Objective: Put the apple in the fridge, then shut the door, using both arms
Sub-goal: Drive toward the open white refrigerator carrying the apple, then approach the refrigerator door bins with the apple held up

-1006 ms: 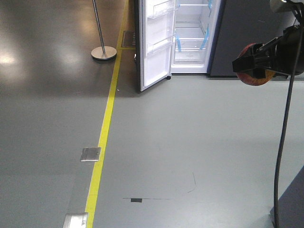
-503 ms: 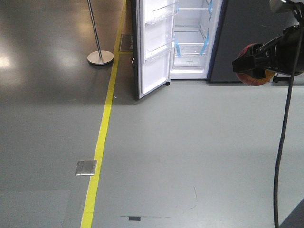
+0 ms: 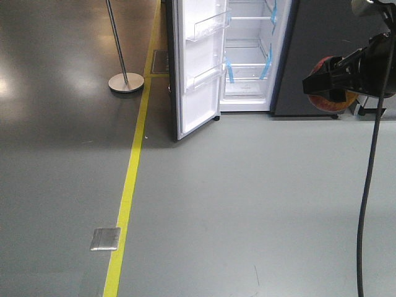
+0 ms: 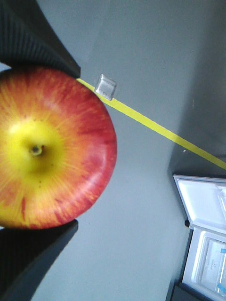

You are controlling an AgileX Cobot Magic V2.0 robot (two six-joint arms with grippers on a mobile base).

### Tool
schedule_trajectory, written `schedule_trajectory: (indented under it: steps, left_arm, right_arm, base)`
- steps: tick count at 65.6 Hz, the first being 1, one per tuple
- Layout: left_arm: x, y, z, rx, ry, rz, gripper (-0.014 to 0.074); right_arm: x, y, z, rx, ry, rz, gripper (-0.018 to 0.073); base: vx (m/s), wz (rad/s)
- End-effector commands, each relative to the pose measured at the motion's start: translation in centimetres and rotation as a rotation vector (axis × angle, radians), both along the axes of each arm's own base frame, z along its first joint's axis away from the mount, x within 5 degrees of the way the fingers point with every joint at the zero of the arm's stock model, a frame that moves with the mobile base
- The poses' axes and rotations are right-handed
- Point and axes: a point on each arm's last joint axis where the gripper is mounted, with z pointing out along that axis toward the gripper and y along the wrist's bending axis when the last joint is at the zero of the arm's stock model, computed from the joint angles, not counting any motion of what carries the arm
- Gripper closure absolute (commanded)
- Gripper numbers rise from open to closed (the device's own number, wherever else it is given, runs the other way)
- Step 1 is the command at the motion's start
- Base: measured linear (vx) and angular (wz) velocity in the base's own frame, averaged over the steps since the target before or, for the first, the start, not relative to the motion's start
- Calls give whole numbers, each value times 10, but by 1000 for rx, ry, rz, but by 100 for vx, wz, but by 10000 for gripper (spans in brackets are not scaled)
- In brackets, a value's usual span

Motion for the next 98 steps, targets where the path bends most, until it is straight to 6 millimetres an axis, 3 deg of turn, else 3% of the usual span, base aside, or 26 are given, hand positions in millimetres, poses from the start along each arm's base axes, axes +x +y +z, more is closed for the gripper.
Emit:
schedule_trajectory:
  steps: [1,98]
  left_arm:
    - [0,-1,2,0,-70,-9,604]
    - [0,-1,2,0,-70,-9,604]
  right_arm:
    - [-6,-2,25,24,-122,-23,445]
    - [-6,-2,25,24,-121,-23,445]
  base:
    - [20,0]
    - [19,2]
